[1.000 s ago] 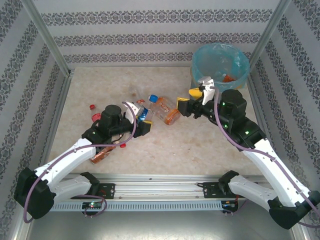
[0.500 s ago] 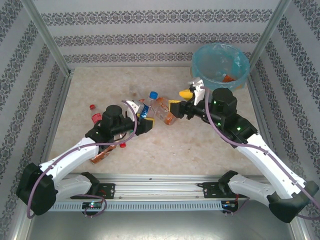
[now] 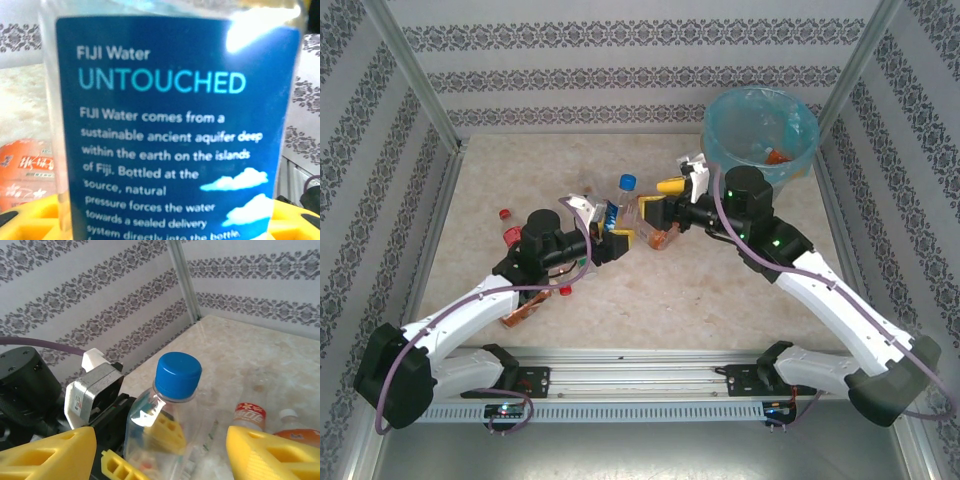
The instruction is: Put the plastic bottles in the bin
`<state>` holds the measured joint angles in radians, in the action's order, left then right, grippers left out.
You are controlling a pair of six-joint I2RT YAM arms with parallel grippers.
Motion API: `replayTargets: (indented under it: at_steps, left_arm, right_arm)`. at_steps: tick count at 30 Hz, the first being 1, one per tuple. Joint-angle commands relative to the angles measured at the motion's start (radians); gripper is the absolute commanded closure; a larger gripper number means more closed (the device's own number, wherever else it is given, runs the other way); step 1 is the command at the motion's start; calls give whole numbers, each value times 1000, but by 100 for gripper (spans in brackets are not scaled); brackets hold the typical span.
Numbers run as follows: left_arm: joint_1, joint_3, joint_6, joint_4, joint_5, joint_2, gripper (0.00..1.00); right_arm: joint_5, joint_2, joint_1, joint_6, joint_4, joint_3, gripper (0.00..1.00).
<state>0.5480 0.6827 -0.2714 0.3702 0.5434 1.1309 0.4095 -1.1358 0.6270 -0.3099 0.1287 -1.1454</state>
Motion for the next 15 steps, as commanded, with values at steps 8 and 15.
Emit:
replayTargets:
  at_steps: [8, 15]
  left_arm:
    - [24, 37, 11, 101, 86, 0, 43]
    - [35, 37, 30, 120, 56, -8, 44]
  right_arm:
    - [-33, -122, 98, -49, -36, -92, 25]
    - [-96, -179, 134, -88, -9, -116, 22]
